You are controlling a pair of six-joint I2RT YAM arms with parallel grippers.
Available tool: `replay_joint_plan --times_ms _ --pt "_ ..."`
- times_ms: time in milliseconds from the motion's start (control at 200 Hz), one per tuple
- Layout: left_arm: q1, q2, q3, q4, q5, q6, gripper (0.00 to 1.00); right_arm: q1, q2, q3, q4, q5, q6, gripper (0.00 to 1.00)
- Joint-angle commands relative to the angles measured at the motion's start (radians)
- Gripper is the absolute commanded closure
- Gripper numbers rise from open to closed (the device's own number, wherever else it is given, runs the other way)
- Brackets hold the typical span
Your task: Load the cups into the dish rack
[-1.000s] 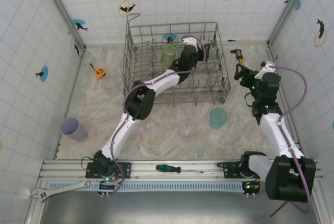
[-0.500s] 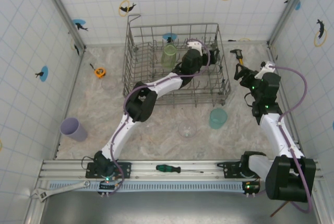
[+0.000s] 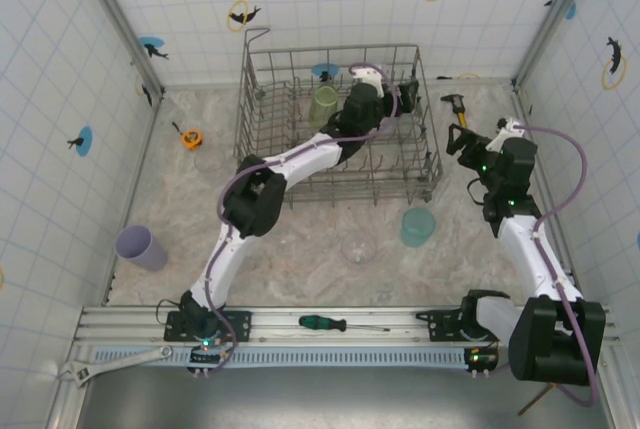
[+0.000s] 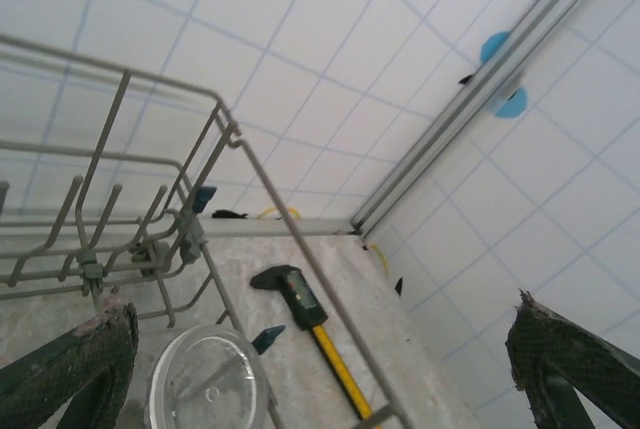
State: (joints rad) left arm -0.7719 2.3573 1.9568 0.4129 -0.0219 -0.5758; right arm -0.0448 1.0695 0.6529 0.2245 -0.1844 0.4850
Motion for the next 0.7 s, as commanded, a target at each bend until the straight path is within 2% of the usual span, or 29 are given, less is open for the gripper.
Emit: replay_joint_plan --times_ms 0,150,385,691 --pt "-0.007 -0.164 -0.062 0.025 0.01 0.014 0.02 0.006 0.025 0.079 -0.049 -0.035 0.031 0.0" --pt "-0.007 -0.318 -0.2 -0.001 0.031 0.016 0.02 0.024 0.042 0.132 -0.131 -0.032 0.05 0.0" --pt "-0.017 -0.608 -0.538 -0.022 0.04 -0.001 0.02 0.051 0.057 0.205 -0.301 0.01 0.066 0.0" --pt "-0.131 -0.839 -0.729 -0.214 0.032 0.032 0.02 0.081 0.027 0.243 -0.49 0.083 0.05 0.0"
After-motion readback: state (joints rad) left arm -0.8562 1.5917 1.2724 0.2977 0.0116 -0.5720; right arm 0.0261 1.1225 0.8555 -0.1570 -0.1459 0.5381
